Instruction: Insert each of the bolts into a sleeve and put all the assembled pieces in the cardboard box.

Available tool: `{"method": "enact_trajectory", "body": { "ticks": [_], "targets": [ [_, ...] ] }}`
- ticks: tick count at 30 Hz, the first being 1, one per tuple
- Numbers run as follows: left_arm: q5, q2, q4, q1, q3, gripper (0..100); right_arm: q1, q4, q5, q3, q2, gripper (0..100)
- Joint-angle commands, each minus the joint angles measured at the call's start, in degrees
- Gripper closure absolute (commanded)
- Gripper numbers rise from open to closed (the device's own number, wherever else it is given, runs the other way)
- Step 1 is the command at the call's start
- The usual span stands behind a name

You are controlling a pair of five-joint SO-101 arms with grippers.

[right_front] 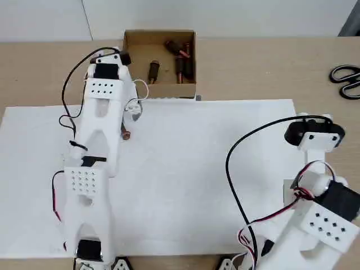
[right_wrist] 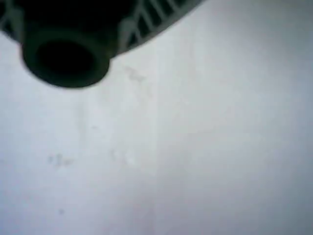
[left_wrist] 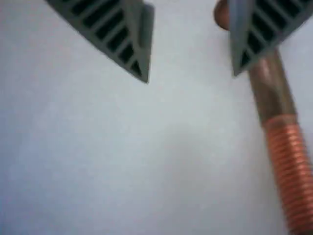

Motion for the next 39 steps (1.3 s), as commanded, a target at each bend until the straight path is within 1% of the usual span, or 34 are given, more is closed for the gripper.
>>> {"method": "enact_trajectory", "body": {
  "ticks": [1,5,14,16,19,23,26,35,36,37,39],
  "targets": [
    [0.26,-1.14,1.67,-0.97,1.8,89,0.57,-0.22,-0.18,-0.18,-1.01,99.5],
    [0.26,-1.23,1.67,-1.76,4.18,89,0.57,-0.22,-0.18,-0.18,-0.92,99.5],
    [0.26,-0.7,1.58,-1.32,5.23,89,0.57,-0.22,-0.18,-0.18,-0.92,99.5],
    [0.26,-0.7,1.58,-1.58,5.58,92,0.57,-0.22,-0.18,-0.18,-0.92,99.5],
    [0.0,-0.26,1.58,-1.58,7.34,100,0.57,-0.22,-0.18,-0.18,-0.92,99.5],
    [0.09,2.29,1.58,-1.49,10.95,99,0.57,-0.22,-0.18,-0.18,-0.92,99.5],
    [0.18,2.64,1.58,-1.76,11.38,99,0.57,-0.22,-0.18,-0.18,-0.92,99.5],
    [0.62,-9.41,1.49,-0.09,9.71,99,0.4,-0.22,-0.18,-0.09,-0.84,99.5],
    [2.11,-10.81,1.49,0.44,9.8,99,0.4,-0.22,-0.18,-0.09,-0.75,99.5],
    [5.1,-12.13,1.49,0.88,10.15,99,0.31,-0.22,-0.18,-0.09,-0.75,99.5],
    [13.89,-14.07,1.67,0.97,10.51,99,0.31,-0.22,-0.18,-0.09,-0.66,99.5]
  ]
}}
